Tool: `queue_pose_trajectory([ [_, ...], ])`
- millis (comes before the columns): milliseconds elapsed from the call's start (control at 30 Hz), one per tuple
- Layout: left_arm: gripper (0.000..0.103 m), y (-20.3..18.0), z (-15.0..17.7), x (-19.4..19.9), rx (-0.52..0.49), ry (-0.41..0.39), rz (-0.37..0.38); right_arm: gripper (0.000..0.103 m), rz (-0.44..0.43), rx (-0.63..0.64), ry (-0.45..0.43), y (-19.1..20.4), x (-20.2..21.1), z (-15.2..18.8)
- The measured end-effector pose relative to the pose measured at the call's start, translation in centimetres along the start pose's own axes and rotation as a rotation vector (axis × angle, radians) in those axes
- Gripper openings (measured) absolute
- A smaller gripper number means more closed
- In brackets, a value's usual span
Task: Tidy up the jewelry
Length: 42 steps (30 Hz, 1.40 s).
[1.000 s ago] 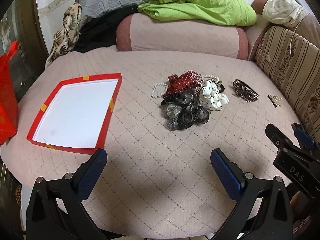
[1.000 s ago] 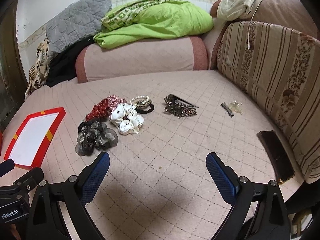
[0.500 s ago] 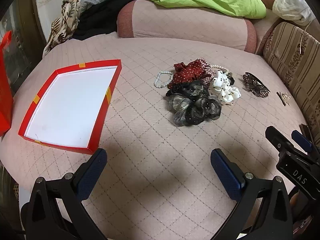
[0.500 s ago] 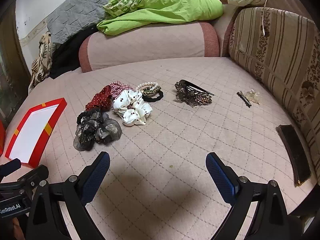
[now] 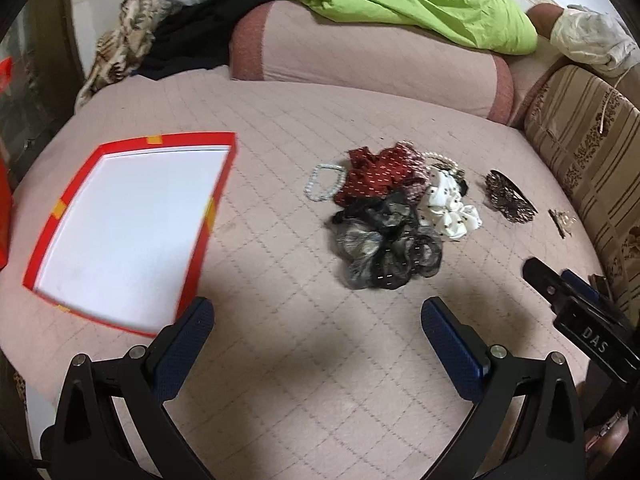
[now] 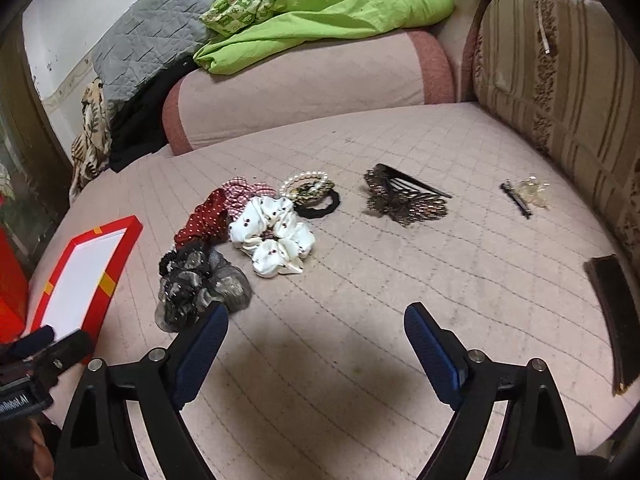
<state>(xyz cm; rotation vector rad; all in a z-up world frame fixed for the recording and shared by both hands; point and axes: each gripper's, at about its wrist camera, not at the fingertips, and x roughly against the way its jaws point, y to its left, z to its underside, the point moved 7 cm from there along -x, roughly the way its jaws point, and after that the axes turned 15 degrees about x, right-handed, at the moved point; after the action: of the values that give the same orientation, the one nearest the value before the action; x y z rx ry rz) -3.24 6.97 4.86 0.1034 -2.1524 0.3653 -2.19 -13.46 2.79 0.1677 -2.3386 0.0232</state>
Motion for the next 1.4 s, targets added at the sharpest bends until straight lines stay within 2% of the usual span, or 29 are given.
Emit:
queue_pose_trajectory([
  [233, 0.101, -2.9, -1.0, -2.7, -0.047, 0.032, 0.073, 0.082, -0.118, -0.008, 0.005, 0.5, -2.6, -2.9],
  [400, 0.09, -4.6, -1.8, -5.5, -0.105, 0.055, 0.075, 0.078, -0.191, -0.021, 0.036, 0.9, -5.8, -5.0],
  [667, 0.088, -5.0, -2.1, -9.1, -0.105, 0.111, 0.074, 0.078, -0.21, -0.021, 0.083, 1.3, -9.0, -5.3],
  [933, 0.088, -5.3, -1.6, -10.3, -0.104, 0.132, 0.084, 0.076, -0.235, -0.051, 0.115, 1.3, -11.0, -4.7],
  [967, 0.088, -5.5, -1.7, -10.4, -0.105, 0.134, 0.085, 0.075, -0.237, -0.054, 0.117, 1.2, -11.1, -4.7],
  [1033, 0.087, -5.7, -1.6, -10.6, -0.103, 0.138, 0.089, 0.062, -0.244, -0.06, 0.125, 1.2, -11.5, -4.6],
  [1067, 0.075, -5.8, -1.5, -10.7, -0.099, 0.145, 0.099, 0.058, -0.246, -0.063, 0.132, 1.3, -11.7, -4.5],
  [1100, 0.047, -5.9, -1.2, -10.8, -0.097, 0.16, 0.107, 0.045, -0.249, -0.067, 0.141, 1.3, -11.9, -4.3],
  [1133, 0.032, -6.1, -0.8, -11.0, -0.096, 0.194, 0.119, 0.029, -0.254, -0.071, 0.147, 1.3, -12.1, -4.2],
  [1167, 0.022, -6.2, -0.4, -11.3, -0.091, 0.232, 0.13, 0.021, -0.266, -0.082, 0.158, 1.4, -12.3, -4.0],
  [1233, 0.02, -6.1, -0.4, -10.6, -0.08, 0.22, 0.14, 0.014, -0.291, -0.105, 0.167, 1.3, -12.3, -3.7],
  [1400, 0.018, -5.3, -0.8, -7.6, -0.043, 0.191, 0.179, 0.009, -0.321, -0.126, 0.148, 1.6, -10.3, -3.6],
])
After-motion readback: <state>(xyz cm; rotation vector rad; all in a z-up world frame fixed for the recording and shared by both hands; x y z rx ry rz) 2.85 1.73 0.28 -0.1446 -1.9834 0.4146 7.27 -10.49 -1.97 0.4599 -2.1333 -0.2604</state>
